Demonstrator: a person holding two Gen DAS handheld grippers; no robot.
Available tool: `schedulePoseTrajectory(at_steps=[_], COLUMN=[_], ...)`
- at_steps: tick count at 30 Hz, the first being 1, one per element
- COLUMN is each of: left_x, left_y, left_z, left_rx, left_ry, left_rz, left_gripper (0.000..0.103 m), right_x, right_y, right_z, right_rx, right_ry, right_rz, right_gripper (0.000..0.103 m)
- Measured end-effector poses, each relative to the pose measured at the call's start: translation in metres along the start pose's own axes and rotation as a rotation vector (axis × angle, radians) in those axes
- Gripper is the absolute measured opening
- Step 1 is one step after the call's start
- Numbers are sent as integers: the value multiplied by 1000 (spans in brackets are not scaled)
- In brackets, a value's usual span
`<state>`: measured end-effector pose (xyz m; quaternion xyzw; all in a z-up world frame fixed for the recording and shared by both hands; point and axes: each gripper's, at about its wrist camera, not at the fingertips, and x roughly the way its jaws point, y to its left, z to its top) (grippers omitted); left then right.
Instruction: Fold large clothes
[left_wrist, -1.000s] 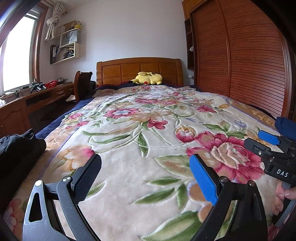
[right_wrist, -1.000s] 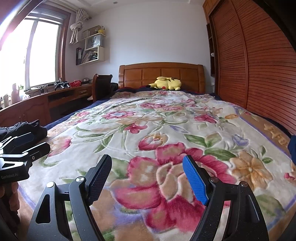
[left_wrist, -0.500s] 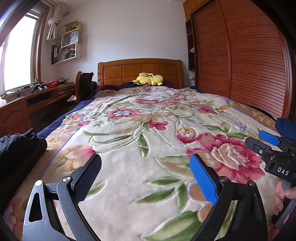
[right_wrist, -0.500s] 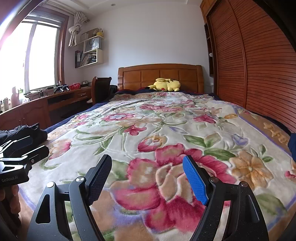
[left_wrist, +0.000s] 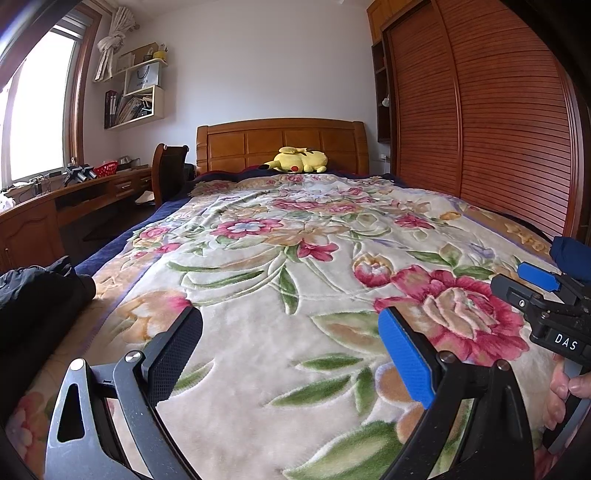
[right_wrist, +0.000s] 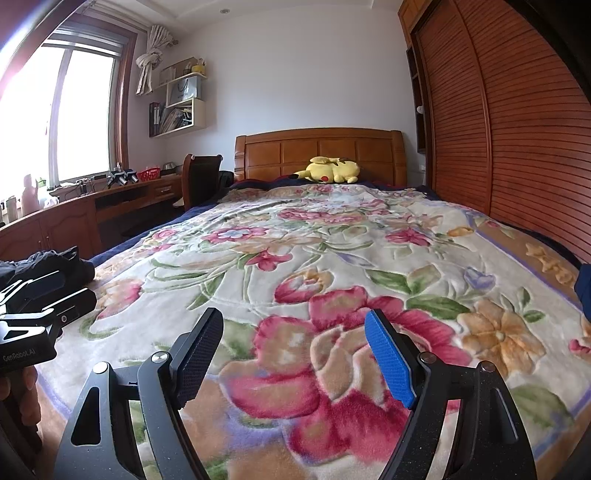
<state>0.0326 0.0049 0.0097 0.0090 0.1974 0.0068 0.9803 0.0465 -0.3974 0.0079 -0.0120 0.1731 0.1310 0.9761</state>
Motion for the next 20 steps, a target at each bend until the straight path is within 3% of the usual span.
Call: schedulePoseTrajectory(at_steps=[20], left_x=[-1], left_y=[2], left_z=[1], left_rx=[3], left_ry=[-2], left_rz=[2], left_gripper=[97], right_x=[0], right_y=[0], right_z=[0], right_rx=[0], right_ry=[-3], right_rz=[-1], right_gripper=[81])
